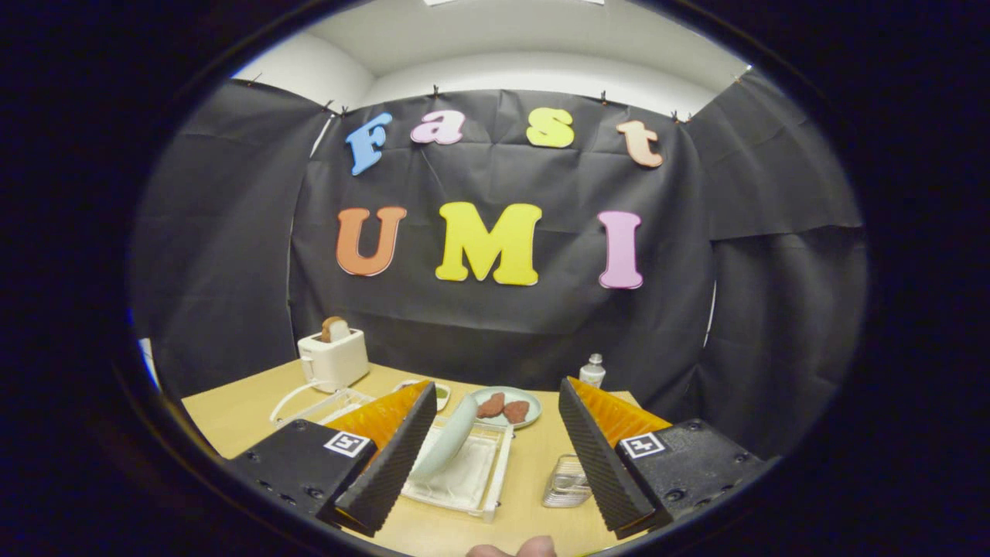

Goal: Take the plate from the dish rack, then take the spoon from the basket and place it into the plate.

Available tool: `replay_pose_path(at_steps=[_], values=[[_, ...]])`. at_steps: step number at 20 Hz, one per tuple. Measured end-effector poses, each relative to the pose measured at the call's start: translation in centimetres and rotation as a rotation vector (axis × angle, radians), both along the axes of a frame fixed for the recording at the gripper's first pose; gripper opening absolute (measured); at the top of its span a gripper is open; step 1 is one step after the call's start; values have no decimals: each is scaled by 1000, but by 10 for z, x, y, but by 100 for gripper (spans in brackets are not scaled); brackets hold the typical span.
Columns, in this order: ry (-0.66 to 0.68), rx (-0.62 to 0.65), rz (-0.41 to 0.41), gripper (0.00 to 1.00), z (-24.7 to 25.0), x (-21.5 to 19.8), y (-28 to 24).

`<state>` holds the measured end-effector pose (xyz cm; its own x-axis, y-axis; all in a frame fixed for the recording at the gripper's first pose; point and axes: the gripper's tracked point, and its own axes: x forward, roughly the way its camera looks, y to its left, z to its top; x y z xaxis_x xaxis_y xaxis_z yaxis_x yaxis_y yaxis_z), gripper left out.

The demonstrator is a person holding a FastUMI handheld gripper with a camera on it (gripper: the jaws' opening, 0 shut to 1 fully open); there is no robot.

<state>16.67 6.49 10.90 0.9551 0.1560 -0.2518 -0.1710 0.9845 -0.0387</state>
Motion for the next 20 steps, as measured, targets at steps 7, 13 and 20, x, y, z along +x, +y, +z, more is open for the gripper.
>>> replay_pose_path(at_steps=[7,13,20], values=[[325,-99,29,100,-25,67,34],[558,-133,-17,100,-80,102,44],[758,-66,-56,100,-142,119,55]])
